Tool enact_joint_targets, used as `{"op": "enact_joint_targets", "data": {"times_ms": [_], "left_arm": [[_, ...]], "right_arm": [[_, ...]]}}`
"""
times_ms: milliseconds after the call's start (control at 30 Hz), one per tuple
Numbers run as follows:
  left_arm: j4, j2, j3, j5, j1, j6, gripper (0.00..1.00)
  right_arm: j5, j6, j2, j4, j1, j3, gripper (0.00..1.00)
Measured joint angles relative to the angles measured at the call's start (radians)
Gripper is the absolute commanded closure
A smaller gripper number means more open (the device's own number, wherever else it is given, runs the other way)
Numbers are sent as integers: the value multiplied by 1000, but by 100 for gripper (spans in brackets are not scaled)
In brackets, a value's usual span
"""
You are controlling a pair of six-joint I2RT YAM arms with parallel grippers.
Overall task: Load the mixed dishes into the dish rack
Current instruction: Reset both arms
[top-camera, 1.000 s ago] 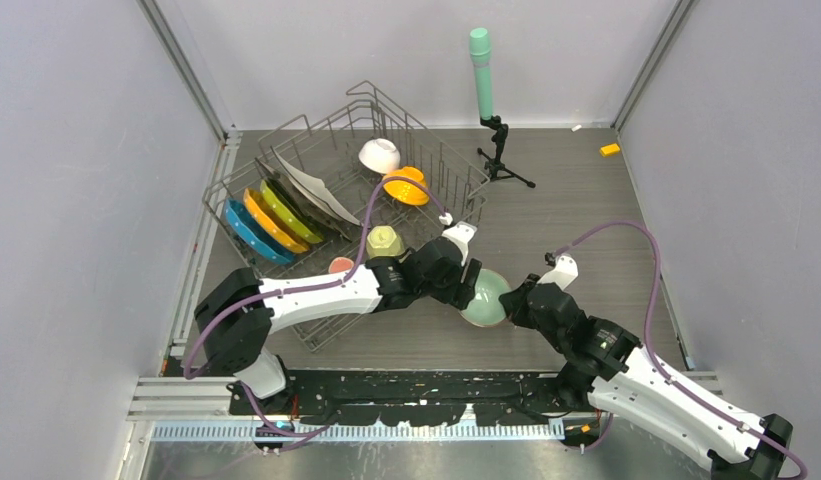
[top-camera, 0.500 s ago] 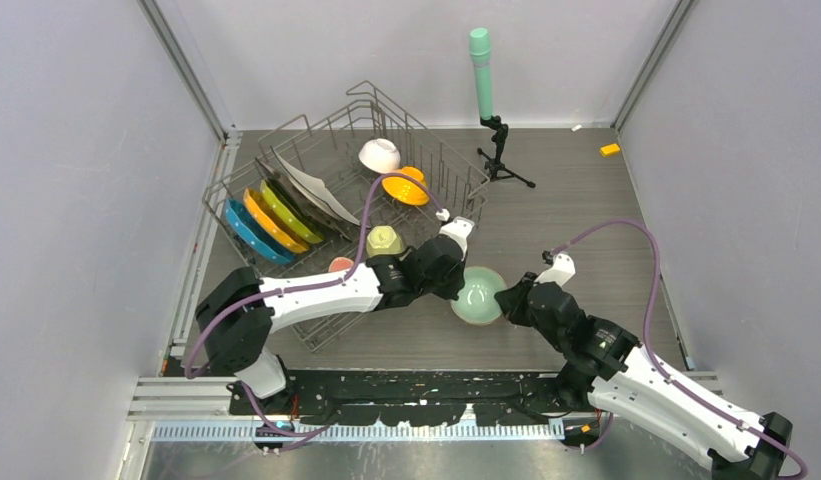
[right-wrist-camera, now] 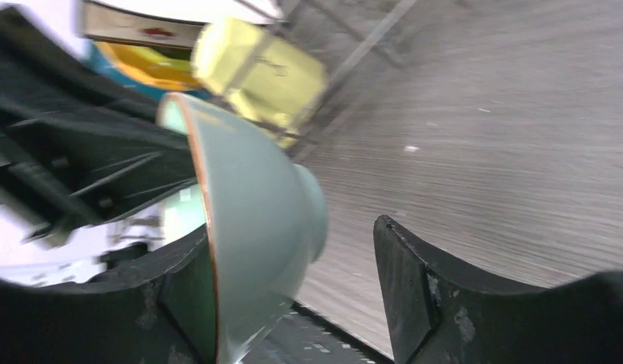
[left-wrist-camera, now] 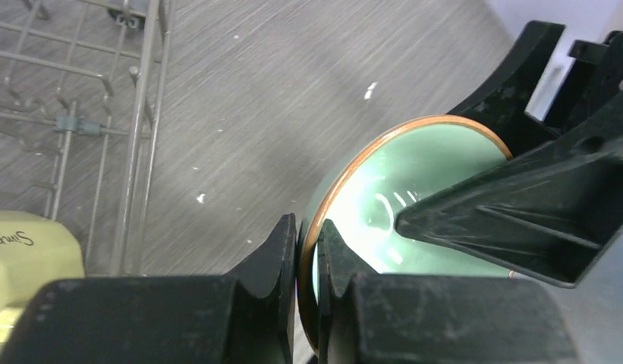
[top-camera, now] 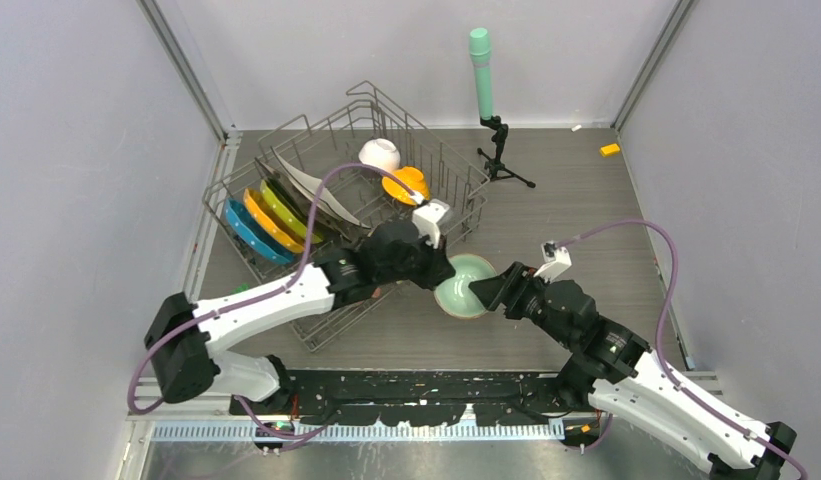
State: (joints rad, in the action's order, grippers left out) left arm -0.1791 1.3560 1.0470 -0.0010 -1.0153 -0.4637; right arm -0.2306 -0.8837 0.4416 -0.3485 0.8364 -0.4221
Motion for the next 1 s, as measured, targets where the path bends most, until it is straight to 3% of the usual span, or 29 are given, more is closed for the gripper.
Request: {"op": "enact_joint_targets", "data": {"times_ms": [167, 400, 1000], "left_arm": [[31, -129, -84, 191, 136, -32, 100], [92, -195, -125, 293, 196, -61, 100], [209, -263, -209, 388, 259, -133, 100]], "right_arm": [[106, -9, -26, 87, 0, -59, 28], [224, -21, -33, 192, -1, -63, 28], [319, -43, 25, 291, -1, -74, 28]]}}
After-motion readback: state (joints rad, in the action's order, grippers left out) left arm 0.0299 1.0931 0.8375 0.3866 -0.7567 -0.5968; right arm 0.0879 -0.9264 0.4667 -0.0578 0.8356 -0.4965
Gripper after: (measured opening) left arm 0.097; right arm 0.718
